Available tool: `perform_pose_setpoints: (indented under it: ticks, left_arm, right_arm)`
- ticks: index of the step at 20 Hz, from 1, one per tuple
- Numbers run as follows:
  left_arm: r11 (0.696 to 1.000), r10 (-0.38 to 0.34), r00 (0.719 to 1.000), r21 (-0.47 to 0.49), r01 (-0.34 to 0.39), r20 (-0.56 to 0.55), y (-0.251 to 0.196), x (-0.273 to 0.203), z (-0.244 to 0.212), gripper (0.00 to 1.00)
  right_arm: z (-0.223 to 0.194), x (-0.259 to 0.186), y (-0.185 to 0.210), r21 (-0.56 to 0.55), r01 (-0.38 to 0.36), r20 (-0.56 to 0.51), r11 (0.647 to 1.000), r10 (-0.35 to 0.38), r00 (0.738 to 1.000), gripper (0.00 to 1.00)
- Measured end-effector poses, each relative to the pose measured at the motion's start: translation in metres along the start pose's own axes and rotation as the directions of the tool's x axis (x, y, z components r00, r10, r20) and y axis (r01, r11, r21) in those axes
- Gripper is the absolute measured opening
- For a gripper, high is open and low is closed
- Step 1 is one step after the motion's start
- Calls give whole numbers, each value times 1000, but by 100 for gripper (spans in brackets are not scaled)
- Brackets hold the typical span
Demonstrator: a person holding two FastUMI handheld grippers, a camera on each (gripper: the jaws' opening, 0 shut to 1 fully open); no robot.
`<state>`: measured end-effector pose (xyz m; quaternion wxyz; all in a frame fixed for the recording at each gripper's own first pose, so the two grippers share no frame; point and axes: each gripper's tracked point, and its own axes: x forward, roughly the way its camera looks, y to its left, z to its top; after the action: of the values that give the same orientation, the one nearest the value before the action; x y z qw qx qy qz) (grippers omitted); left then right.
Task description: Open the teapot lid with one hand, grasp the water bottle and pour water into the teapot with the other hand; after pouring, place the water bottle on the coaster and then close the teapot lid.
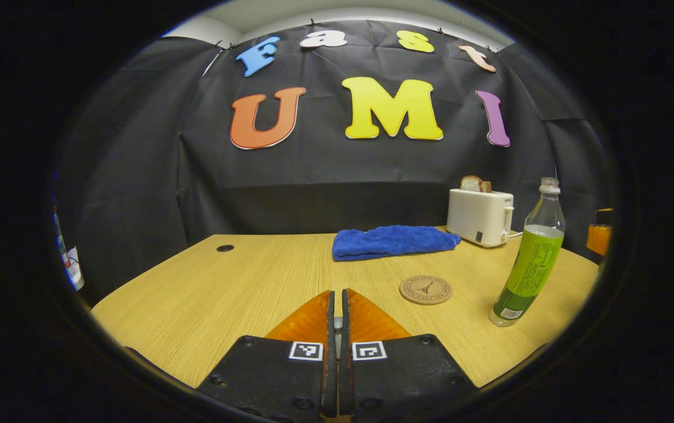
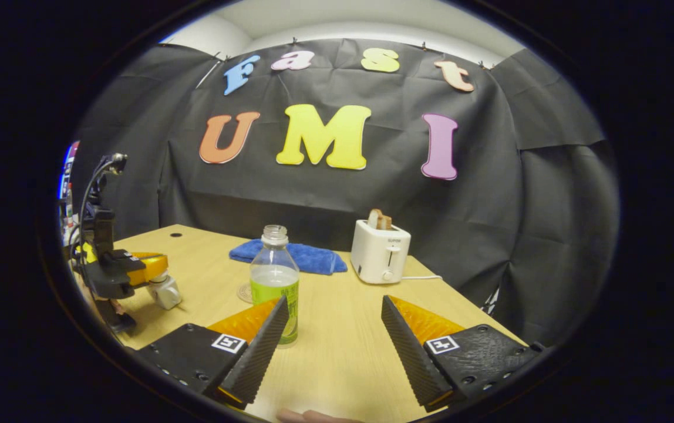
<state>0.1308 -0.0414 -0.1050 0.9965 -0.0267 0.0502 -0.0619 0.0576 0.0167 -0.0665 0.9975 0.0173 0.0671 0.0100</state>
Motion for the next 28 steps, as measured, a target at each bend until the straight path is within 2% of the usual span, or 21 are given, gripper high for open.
perform_pose_setpoints:
  ticks: [2, 4, 6, 9, 12, 18, 21, 25, 28]
  left_arm:
    - [999, 9, 1000, 30, -9, 17, -1, -8, 14, 4]
    - [999, 7, 1000, 34, -7, 2, -3, -16, 21, 4]
    - [999, -23, 1000, -26, 22, -19, -10, -29, 23, 5]
    - [994, -38, 999, -100, 37, -11, -14, -51, 30, 4]
    - [999, -11, 1000, -50, 11, -14, -6, -73, 33, 4]
    - [997, -10, 999, -79, 7, -35, 8, -110, 32, 4]
    - [999, -6, 1000, -49, 5, -17, 12, -119, 34, 4]
    - [1000, -10, 999, -14, 10, -50, 11, -122, 27, 4]
    - [1000, 10, 998, 3, -10, -65, 21, -125, 27, 4]
  right_arm:
    - [5, 2, -3, 2, 9, 25, 1000, -9, 1000, 93]
    - [3, 5, 1, 19, -10, 27, 1000, 9, 1000, 98]
    - [-2, 7, 15, 44, -68, 13, 997, 67, 998, 95]
    - [-13, 10, 33, 58, -131, -4, 990, 132, 991, 98]
    - [-25, 17, 47, 67, -153, -23, 986, 154, 988, 95]
    - [-44, 33, 77, 128, -189, -43, 974, 196, 980, 95]
    - [-53, 50, 83, 130, -184, -63, 974, 194, 979, 95]
    - [-47, 71, 82, 95, -142, -35, 985, 145, 989, 95]
    - [-47, 83, 84, 92, -132, -33, 987, 135, 990, 95]
